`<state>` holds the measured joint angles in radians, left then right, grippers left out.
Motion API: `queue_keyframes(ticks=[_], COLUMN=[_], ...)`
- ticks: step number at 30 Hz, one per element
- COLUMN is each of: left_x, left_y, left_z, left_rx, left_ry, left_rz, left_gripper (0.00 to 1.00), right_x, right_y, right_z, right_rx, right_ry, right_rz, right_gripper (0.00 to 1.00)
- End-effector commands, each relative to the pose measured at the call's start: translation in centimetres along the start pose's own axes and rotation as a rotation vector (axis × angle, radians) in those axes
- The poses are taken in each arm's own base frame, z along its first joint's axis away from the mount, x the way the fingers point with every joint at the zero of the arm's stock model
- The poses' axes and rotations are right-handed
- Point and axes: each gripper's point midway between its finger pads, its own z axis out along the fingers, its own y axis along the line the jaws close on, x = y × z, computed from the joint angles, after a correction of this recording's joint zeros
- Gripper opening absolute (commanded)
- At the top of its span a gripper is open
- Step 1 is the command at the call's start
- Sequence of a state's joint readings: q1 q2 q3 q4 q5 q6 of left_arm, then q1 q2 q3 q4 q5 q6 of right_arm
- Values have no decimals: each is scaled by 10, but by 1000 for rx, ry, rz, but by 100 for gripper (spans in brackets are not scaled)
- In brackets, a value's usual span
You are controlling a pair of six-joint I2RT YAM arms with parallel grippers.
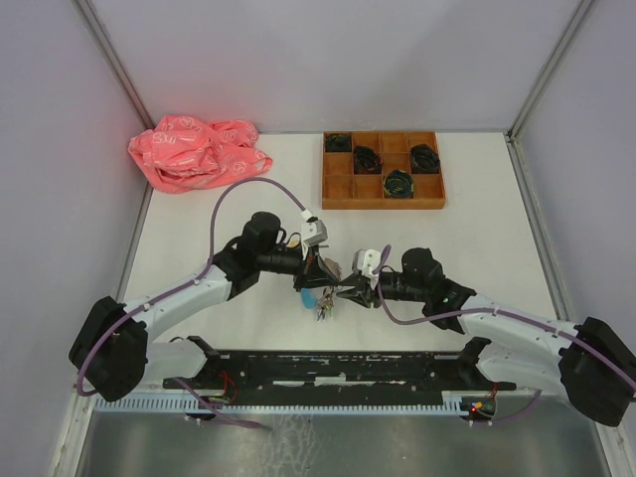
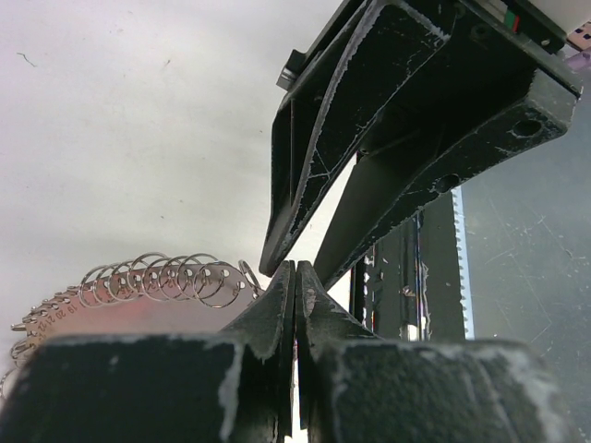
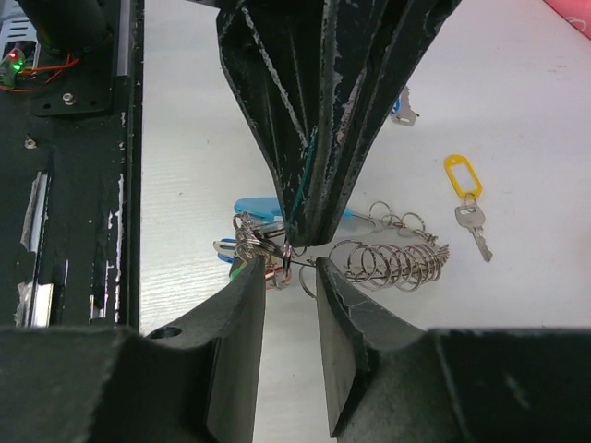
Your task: Put the keys on the keyring
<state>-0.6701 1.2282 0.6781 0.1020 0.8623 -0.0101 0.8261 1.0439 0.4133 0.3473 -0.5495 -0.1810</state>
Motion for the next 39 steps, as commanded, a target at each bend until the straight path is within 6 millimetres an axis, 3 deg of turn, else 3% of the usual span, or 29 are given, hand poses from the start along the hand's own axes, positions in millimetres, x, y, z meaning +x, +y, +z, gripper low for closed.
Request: queue_keyframes(ticks=[1,13,21,29,39], left_x=[-24,-26,-24,-8,10], left_y=[-2,-2,1,13,12], left_z=[0,0,-3,-15,-15], left_rx=[2,0,-37,-159,-163], left_ry=[-50,-53,-39,-2,18], left_rz=[63,69,71,28,-24], left_gripper=[3,3,3,3,3], right_x=[-16,-10,-11,-27,-57], right_y=[-11,-2,-8,-18,-22], right_z=[5,11,8,-5,-7], right_rx=[59,7,44,122,131], right_ry=[-61,-47,-42,-77,-184], right_rz=[-3,29,32,-40,-111], right_gripper=[36,24,2,1,1])
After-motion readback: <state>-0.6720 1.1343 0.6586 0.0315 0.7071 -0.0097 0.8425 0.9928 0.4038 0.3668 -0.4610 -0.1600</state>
